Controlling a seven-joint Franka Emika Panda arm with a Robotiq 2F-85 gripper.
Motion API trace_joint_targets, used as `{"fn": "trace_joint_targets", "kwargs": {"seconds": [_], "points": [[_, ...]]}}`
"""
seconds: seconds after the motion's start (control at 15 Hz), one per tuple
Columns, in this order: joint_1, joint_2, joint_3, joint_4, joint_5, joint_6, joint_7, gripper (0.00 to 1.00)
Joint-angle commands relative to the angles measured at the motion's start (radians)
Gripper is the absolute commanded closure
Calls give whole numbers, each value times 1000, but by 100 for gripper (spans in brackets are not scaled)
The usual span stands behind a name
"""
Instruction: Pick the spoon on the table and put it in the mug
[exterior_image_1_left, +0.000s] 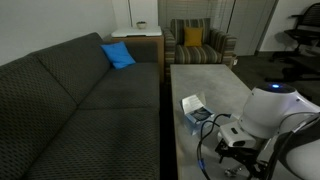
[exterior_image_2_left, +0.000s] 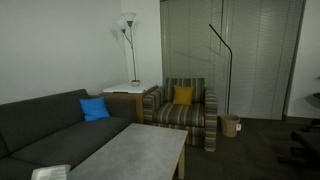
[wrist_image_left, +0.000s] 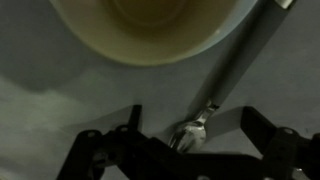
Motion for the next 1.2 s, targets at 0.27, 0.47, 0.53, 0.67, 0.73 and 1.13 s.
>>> {"fn": "trace_joint_targets", "kwargs": {"seconds": [0.27, 0.47, 0.53, 0.67, 0.73, 1.13], "points": [[-42, 13, -53, -31, 10, 62, 105, 0], [-67, 17, -55, -37, 7, 71, 122, 0], [-76, 20, -55, -38, 6, 74, 125, 0], [-93, 20, -55, -46, 5, 84, 133, 0], [-98, 21, -57, -47, 5, 87, 138, 0], [-126, 1, -62, -82, 1, 103, 167, 42]]}}
